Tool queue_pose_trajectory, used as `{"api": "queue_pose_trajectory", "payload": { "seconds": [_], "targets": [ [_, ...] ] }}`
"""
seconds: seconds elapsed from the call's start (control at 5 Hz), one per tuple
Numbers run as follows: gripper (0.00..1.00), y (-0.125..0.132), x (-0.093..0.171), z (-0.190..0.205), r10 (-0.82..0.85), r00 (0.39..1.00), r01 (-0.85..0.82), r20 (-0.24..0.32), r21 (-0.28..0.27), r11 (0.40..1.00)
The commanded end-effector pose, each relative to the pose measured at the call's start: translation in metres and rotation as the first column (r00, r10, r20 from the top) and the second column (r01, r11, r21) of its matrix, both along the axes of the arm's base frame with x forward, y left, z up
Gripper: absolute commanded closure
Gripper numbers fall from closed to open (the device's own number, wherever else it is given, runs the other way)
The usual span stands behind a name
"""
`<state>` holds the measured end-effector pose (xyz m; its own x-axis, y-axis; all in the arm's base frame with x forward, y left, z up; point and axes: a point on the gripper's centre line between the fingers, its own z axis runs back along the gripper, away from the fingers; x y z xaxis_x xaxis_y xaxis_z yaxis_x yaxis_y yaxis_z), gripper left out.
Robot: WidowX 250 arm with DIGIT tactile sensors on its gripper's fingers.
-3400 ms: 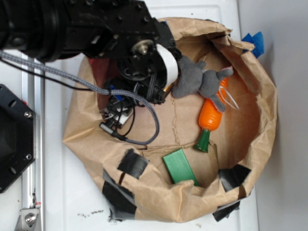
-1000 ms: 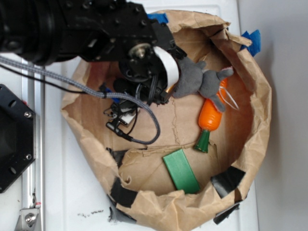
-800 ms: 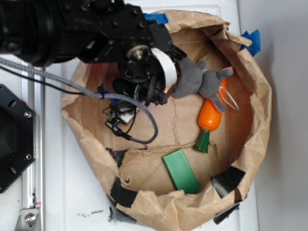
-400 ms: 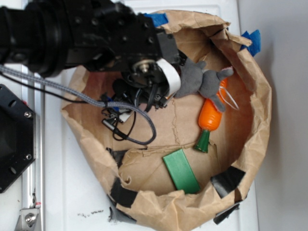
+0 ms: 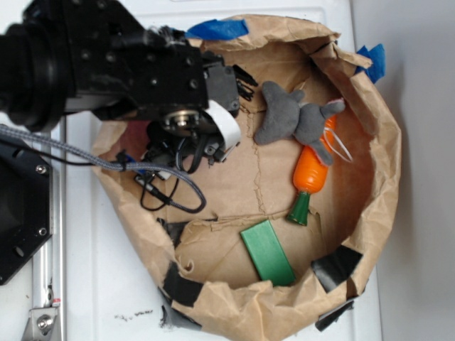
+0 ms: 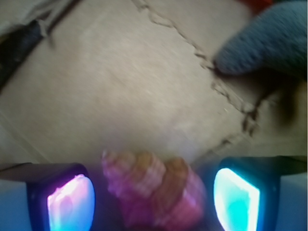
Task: Grab the shell.
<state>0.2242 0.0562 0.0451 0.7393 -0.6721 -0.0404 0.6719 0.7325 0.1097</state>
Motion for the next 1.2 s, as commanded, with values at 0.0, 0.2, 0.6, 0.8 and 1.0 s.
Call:
{"api": "queue_pose_trajectory", "payload": {
  "seconds": [0.0,0.2,0.6,0.8,1.0],
  "targets": [
    [0.0,-0.006,0.002,0.009,-0.012,0.999,0.012,0.049,-0.001,1.0],
    [0.0,-0.006,0.002,0.009,-0.012,0.999,0.012,0.049,-0.001,1.0],
    [0.0,-0.006,0.002,0.009,-0.012,0.999,0.012,0.049,-0.001,1.0],
    [0.0,0.004,0.0,-0.015,0.007,1.0,-0.006,-0.021,0.028,1.0],
    [1.0,0.004,0.001,-0.011,0.01,1.0,-0.01,0.007,0.018,1.0]
  ]
}}
